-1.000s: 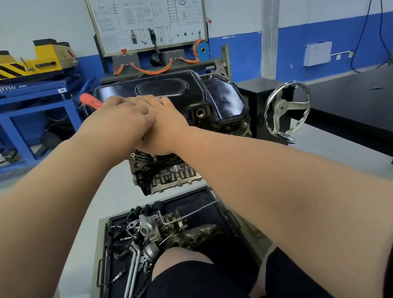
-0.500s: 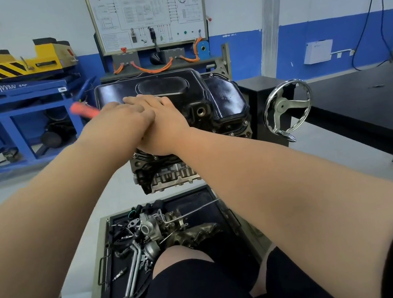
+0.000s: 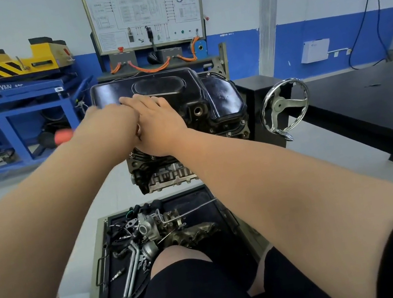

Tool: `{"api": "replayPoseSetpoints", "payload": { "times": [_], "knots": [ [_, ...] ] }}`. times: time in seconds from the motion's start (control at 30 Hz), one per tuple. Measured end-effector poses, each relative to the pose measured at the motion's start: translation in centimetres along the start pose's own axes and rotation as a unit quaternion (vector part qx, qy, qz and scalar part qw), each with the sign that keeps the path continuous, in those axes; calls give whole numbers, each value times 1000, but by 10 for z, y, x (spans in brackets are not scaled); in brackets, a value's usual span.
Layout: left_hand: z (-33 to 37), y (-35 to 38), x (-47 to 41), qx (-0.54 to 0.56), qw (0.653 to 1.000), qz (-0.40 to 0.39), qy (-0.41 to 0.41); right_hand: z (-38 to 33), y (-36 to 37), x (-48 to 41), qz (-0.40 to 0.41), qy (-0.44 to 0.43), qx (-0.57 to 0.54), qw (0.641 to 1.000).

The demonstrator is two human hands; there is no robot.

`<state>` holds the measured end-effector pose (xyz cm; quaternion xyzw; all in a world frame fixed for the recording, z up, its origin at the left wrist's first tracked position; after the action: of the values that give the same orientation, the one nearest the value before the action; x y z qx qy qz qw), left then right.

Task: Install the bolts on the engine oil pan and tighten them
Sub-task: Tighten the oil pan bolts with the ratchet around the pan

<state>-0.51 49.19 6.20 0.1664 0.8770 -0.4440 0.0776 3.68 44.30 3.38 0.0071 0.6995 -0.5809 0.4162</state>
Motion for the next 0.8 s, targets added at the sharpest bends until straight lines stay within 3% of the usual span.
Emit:
{"api": "replayPoseSetpoints", "payload": {
  "times": [0.07, 0.13, 0.3, 0.37, 0.5, 0.6, 0.67, 0.8],
  "knots": [
    [2, -3, 3, -68, 995, 54, 53, 0, 2, 0, -4, 2, 4, 1000],
    [3, -6, 9, -64, 990, 107, 59, 2, 4, -1, -17, -1, 23, 1000],
    [-10, 0, 12, 100, 991, 22, -87, 1, 11, -2, -46, 6, 25, 999],
    [-7, 1, 9, 124, 987, -4, -107, 3, 13, -3, -52, 9, 18, 998],
    [4, -11, 4, -8, 999, 44, 0, 1, 8, -1, -29, 3, 11, 1000],
    [13, -11, 10, -115, 982, 97, 118, 0, 5, 1, -27, 3, -5, 1000],
    [18, -11, 12, -126, 974, 121, 144, 2, 4, 1, -37, 1, -4, 999],
    [4, -7, 7, -19, 999, 32, 14, -1, 8, 2, -63, -7, 23, 998]
  ]
}}
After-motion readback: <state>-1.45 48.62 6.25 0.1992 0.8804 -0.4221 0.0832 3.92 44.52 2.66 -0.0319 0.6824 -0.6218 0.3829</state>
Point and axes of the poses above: each hand's wrist, its own x-axis away from the middle knuckle, its own y-axis out of the palm, z = x × y, the point moved 8 cm from there along -x, towards the middle knuckle, and after that the axes turned 14 degrees about -x, right-handed, at the moved point
